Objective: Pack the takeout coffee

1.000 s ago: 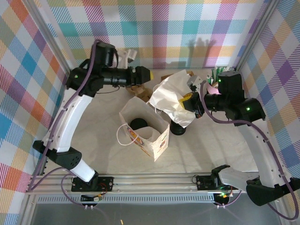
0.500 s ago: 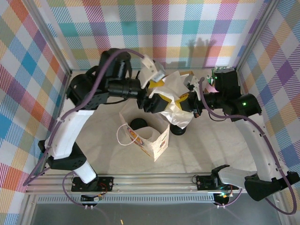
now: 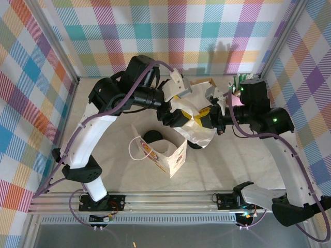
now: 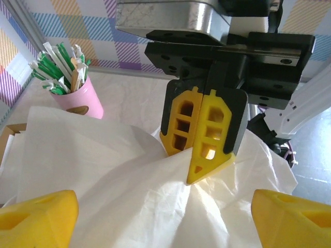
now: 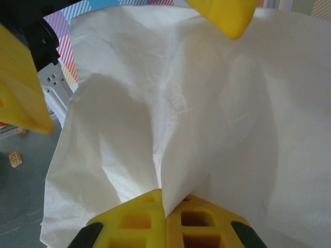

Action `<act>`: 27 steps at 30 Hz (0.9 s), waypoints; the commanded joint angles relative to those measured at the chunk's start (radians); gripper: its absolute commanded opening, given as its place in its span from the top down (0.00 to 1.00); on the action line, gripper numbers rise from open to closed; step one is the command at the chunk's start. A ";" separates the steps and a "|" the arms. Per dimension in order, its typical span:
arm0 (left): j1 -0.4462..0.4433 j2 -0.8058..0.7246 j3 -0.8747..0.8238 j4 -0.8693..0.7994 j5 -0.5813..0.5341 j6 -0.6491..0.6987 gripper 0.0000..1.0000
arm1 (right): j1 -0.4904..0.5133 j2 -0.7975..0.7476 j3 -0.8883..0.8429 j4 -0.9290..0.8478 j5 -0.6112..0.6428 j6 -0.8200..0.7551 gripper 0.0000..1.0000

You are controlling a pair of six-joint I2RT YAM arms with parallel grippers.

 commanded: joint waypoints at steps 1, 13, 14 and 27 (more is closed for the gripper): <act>-0.006 -0.005 0.044 -0.034 -0.004 0.047 0.14 | 0.017 -0.014 -0.024 -0.032 -0.004 -0.050 1.00; -0.014 -0.017 0.019 -0.134 0.055 0.128 0.14 | 0.077 -0.016 -0.009 -0.088 0.079 -0.107 1.00; -0.014 -0.014 0.019 -0.132 0.049 0.135 0.14 | 0.085 -0.020 -0.010 -0.094 0.086 -0.108 1.00; -0.028 -0.024 -0.079 -0.178 0.038 0.150 0.19 | 0.133 -0.080 -0.016 -0.124 0.173 -0.133 1.00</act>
